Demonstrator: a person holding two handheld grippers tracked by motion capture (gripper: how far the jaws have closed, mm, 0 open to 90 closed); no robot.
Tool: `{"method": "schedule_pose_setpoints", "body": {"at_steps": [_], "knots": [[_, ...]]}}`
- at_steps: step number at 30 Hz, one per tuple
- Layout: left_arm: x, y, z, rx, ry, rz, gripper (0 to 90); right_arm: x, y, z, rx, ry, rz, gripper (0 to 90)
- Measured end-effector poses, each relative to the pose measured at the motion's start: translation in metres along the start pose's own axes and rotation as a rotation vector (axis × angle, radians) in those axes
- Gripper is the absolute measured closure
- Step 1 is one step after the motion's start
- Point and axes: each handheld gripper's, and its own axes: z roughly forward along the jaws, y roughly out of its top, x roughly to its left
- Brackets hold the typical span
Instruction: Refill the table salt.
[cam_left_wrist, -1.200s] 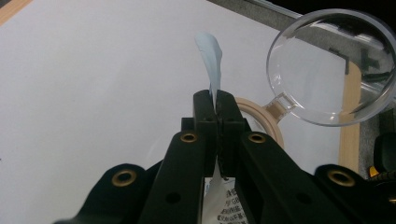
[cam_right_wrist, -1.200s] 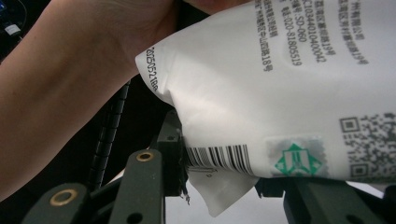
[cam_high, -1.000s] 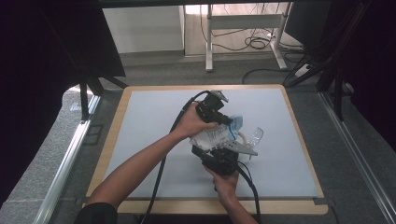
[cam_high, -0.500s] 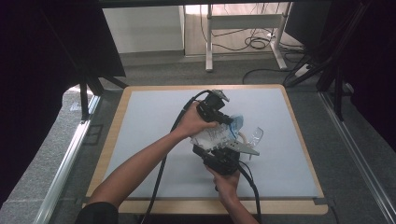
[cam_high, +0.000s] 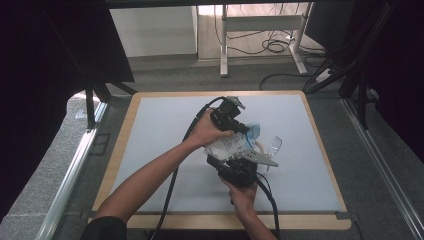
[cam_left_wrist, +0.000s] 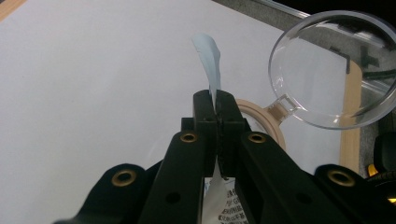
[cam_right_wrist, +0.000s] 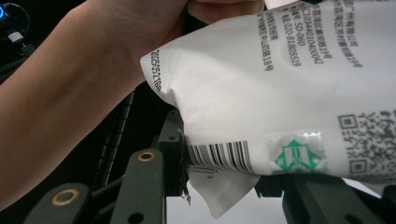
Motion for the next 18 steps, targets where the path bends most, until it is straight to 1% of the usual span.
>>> {"method": "schedule_pose_setpoints", "body": {"at_steps": [18], "knots": [[0.0010, 0.0001, 0.0003, -0.001, -0.002, -0.007, 89.9, 0.0005, 0.0014, -0.0012, -0.007, 0.001, 0.001, 62.5]]}}
